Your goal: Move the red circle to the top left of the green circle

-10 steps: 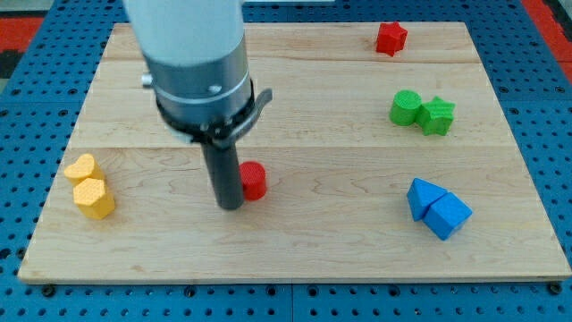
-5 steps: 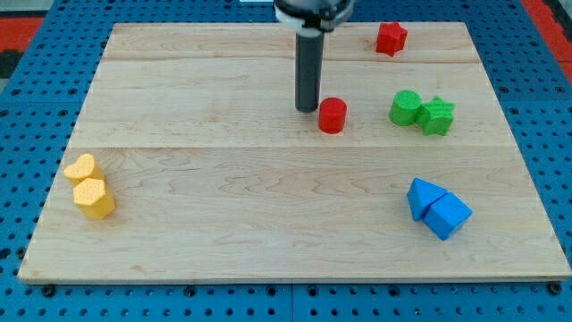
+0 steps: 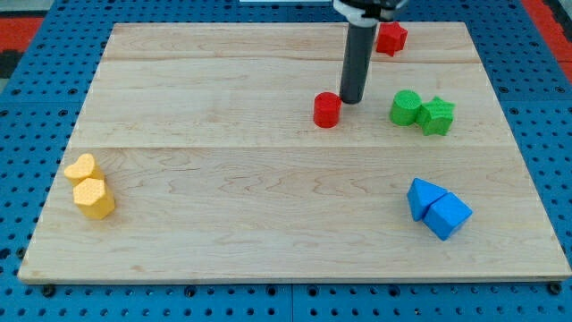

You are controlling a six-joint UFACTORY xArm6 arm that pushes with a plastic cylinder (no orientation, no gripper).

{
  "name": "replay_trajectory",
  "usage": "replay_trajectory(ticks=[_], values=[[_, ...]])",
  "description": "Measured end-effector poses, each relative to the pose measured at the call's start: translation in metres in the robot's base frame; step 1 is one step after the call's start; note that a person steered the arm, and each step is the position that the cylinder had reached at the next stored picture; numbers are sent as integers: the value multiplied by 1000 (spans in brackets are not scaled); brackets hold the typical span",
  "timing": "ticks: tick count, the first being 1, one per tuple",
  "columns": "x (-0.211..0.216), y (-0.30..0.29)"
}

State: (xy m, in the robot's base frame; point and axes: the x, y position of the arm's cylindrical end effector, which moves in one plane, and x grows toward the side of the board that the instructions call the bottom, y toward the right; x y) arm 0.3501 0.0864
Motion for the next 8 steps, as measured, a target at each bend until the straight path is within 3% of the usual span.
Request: replay_trajectory(ticks=[1,2,3,5,6,8], values=[[62,3],[78,8],[39,-35],[54,-83],[12,-65],[-3,-74]])
